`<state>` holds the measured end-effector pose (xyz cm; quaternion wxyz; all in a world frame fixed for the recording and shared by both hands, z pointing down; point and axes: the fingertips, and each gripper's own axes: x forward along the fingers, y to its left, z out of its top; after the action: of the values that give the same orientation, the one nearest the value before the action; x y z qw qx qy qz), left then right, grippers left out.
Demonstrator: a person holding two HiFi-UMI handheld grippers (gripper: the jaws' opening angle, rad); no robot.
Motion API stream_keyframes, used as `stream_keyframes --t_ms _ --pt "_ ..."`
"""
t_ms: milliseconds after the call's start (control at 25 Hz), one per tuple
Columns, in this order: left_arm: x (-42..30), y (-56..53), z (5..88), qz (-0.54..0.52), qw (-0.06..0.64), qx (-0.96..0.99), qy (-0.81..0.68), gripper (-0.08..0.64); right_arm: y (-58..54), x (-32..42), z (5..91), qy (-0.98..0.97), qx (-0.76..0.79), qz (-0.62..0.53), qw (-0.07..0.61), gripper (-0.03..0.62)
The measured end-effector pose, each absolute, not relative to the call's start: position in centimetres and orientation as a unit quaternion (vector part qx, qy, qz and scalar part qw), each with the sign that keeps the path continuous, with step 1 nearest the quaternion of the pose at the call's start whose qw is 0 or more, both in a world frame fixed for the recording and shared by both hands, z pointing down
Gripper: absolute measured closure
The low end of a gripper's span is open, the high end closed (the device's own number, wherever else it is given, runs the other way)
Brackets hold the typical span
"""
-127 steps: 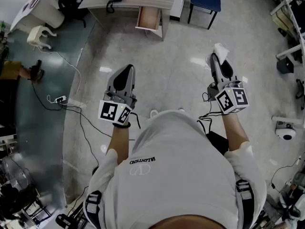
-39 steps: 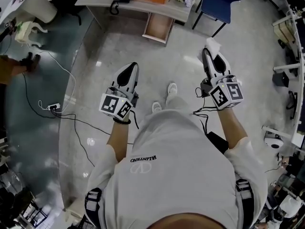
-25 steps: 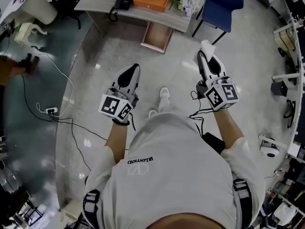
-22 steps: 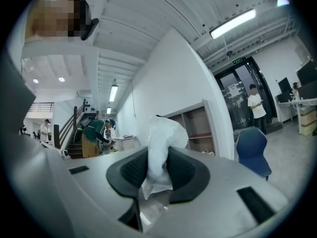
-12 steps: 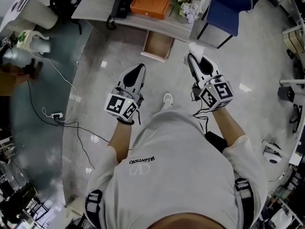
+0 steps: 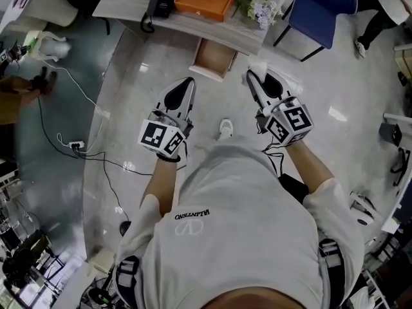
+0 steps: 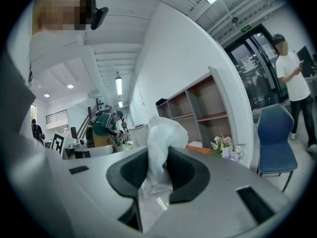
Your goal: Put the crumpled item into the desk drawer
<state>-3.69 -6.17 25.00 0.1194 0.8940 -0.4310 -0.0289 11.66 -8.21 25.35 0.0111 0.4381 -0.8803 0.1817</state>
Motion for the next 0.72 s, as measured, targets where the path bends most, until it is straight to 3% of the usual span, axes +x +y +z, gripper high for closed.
stream_keyframes --t_ms 320,720 --pt "-3.1 -9.4 27.5 -0.017 0.131 0.889 -0.438 0.561 -10.6 9.9 28.7 -0.892 0.404 0.197 0.045 0.503" --pt "-3.1 -14.5 36.8 0.018 0.197 0.889 -0.414 0.561 -14.9 5.1 36.1 -0.885 0.393 0.232 0.095 0.503"
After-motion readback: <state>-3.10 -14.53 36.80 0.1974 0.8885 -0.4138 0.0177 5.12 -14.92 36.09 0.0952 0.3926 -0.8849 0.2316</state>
